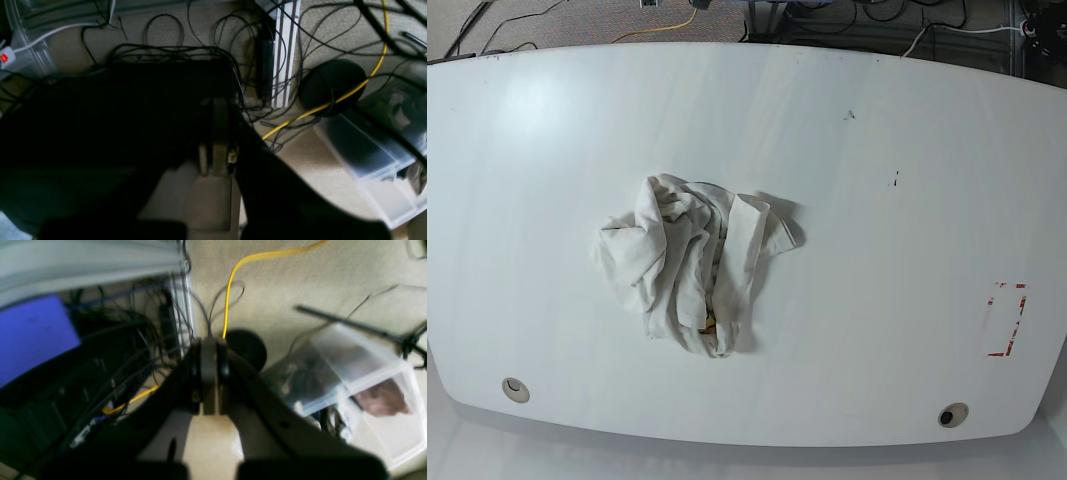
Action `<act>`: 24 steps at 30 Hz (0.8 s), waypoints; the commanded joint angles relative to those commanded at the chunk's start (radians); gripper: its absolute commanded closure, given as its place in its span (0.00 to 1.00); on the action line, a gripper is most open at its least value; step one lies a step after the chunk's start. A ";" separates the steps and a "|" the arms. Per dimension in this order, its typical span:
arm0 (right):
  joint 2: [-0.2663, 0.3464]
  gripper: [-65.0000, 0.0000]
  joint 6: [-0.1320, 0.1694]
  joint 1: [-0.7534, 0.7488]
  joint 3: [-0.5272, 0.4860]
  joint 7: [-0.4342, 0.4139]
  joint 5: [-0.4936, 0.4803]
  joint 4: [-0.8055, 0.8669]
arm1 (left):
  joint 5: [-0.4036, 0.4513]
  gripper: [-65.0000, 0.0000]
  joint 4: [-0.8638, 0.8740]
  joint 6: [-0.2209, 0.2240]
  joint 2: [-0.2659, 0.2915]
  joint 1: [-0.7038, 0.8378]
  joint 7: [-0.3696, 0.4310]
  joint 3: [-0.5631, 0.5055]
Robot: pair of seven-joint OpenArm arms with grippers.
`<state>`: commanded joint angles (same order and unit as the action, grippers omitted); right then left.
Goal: Layout the t-shirt on the table in an organized manner, then fold the t-shirt properly
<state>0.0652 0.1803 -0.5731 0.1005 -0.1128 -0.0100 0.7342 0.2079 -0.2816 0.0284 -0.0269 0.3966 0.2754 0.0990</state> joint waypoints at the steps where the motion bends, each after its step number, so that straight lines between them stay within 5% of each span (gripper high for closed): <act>1: 0.000 0.99 0.000 -0.014 0.000 0.000 0.000 0.020 | 0.000 0.99 -0.002 0.000 -0.002 0.008 0.000 0.011; 24: 0.002 0.99 0.003 -0.325 0.031 0.003 -0.002 0.445 | 0.002 1.00 -0.632 0.000 -0.005 0.436 -0.005 0.051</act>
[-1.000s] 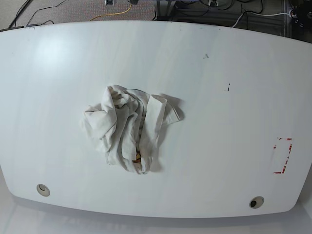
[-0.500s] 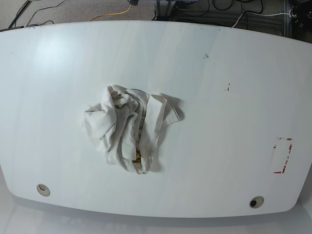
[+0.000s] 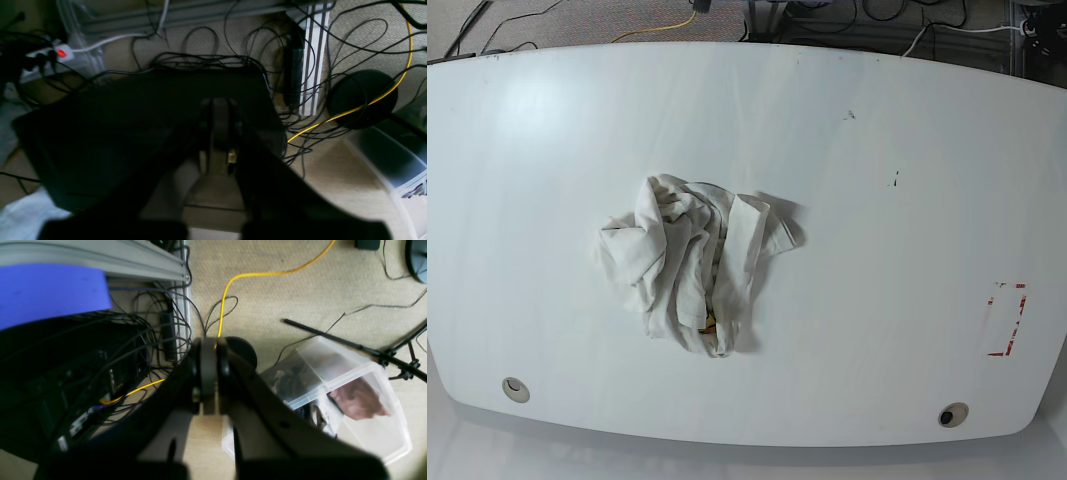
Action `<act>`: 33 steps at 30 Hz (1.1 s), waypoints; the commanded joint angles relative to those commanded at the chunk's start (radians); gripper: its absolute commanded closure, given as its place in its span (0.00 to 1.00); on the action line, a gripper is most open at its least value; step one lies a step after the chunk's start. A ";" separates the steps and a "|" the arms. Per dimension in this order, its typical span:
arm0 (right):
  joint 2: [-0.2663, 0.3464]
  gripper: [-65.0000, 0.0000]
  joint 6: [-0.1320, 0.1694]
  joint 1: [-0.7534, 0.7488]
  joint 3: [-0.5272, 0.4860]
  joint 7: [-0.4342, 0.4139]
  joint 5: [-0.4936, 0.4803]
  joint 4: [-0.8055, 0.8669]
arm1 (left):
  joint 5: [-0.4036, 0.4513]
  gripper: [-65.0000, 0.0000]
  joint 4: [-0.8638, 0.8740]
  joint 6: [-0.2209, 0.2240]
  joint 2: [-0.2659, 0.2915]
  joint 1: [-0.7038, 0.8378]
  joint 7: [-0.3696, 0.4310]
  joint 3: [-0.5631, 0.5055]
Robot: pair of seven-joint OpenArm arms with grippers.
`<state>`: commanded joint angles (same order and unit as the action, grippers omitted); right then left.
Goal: Layout the t-shirt on the table in an organized manner, then fold the t-shirt properly
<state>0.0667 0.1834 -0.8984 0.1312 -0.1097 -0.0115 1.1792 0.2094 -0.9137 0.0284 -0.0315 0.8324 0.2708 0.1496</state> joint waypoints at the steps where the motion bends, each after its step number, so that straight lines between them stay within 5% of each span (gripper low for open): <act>1: 0.000 0.99 0.000 -0.015 0.003 0.000 0.000 0.021 | 0.000 1.00 -0.028 0.000 0.002 0.017 0.000 0.000; 14: -0.002 0.99 -0.002 -0.173 0.006 0.000 -0.006 0.259 | -0.002 1.00 -0.433 0.000 0.002 0.256 0.000 0.000; 25: 0.021 0.99 -0.003 -0.307 0.006 0.005 -0.101 0.462 | -0.002 1.00 -0.753 0.000 0.002 0.439 0.000 0.000; 33: 0.014 0.99 -0.005 -0.397 0.021 0.097 -0.103 0.646 | -0.002 1.00 -0.888 0.000 0.002 0.477 -0.002 0.000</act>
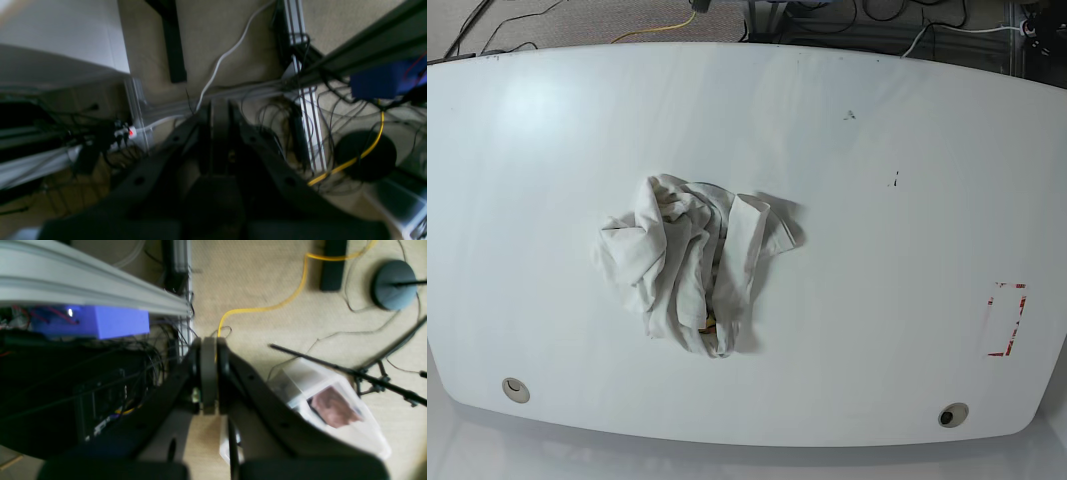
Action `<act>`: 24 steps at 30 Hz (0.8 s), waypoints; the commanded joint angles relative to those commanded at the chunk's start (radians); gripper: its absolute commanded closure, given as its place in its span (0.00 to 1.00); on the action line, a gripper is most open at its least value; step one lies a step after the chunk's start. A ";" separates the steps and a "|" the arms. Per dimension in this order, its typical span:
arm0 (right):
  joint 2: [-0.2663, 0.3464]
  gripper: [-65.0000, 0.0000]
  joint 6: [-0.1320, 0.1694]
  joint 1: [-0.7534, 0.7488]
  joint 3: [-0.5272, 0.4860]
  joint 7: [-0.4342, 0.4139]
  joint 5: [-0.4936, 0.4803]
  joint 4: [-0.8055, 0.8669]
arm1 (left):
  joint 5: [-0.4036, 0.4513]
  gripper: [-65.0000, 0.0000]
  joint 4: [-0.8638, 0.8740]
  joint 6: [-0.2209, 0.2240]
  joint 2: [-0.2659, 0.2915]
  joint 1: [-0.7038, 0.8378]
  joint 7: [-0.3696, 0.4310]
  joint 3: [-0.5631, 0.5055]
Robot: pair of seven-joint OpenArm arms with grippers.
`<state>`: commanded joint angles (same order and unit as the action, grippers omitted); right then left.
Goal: Layout the t-shirt on the table in an organized manner, then fold the t-shirt properly
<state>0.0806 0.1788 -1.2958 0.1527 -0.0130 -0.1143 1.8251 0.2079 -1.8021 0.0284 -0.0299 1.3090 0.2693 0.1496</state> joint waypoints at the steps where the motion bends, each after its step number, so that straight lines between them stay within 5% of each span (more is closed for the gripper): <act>1: -0.005 0.99 0.000 -0.013 0.014 0.000 0.000 0.029 | 0.000 1.00 -0.018 0.000 -0.002 0.000 0.000 0.000; 11: -0.086 0.99 0.006 -0.013 0.141 0.002 0.000 0.167 | 0.000 1.00 -0.095 0.000 -0.044 0.000 0.000 -0.002; 24: -0.083 0.99 0.009 0.075 0.166 0.002 0.000 0.180 | 0.000 0.99 -0.153 0.000 -0.051 -0.147 0.000 -0.002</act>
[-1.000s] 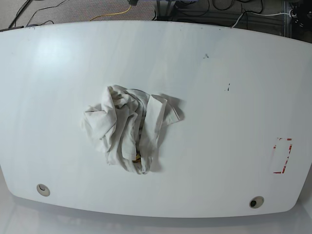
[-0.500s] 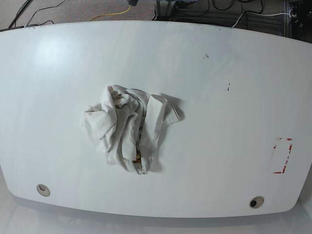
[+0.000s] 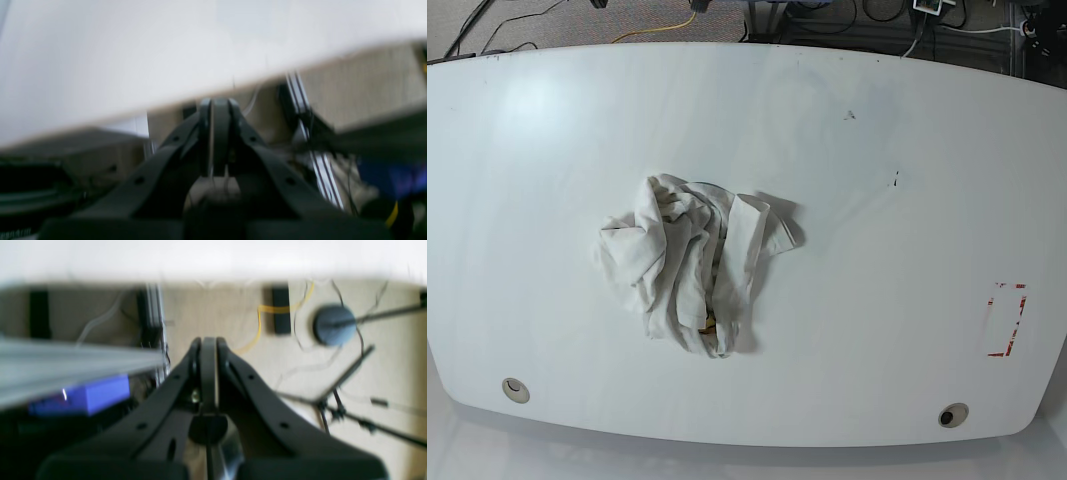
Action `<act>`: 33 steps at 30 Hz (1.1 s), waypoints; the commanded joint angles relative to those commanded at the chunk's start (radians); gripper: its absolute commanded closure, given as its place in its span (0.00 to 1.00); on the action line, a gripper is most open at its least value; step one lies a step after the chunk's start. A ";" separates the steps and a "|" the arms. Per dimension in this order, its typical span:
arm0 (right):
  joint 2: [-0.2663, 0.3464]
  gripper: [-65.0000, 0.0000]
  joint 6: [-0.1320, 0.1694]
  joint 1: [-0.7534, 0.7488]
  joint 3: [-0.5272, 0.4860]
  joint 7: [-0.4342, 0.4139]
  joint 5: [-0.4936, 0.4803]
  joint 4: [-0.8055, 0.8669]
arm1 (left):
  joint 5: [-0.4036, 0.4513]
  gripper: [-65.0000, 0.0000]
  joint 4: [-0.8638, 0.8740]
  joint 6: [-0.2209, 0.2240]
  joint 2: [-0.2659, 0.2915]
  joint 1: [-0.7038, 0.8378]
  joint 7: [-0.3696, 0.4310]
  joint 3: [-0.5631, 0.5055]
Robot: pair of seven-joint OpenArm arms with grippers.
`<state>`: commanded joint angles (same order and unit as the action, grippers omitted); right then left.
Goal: Layout the t-shirt on the table in an organized manner, then fold the t-shirt properly
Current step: 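Lower both grippers toward the crumpled white t-shirt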
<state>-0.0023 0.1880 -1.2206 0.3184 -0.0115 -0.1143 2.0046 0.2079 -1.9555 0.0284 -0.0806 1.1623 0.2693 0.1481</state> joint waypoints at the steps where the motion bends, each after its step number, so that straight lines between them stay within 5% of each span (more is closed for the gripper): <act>1: 0.000 0.99 0.000 0.020 0.000 0.000 0.000 0.000 | 0.000 0.99 0.000 0.000 0.000 -0.020 0.000 0.000; 13: 0.000 0.99 0.005 0.206 -0.003 0.000 0.002 0.000 | 0.002 0.99 0.005 -0.002 0.000 -0.255 0.000 -0.005; 25: 0.000 0.97 0.140 0.396 -0.005 0.003 0.002 0.000 | 0.002 0.99 0.002 -0.002 0.006 -0.402 0.000 -0.003; 28: 0.000 0.85 0.183 0.450 -0.006 0.035 0.002 0.000 | 0.002 0.91 0.002 -0.002 0.006 -0.425 0.000 -0.003; 33: -0.002 0.64 0.255 0.554 -0.005 0.135 0.002 0.000 | 0.002 0.59 0.005 -0.002 0.014 -0.462 0.000 -0.018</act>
<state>-0.0038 0.4427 -0.6667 0.3138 0.1235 -0.1128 2.0046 0.2094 -1.9509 0.0269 -0.0667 0.7004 0.2693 0.1297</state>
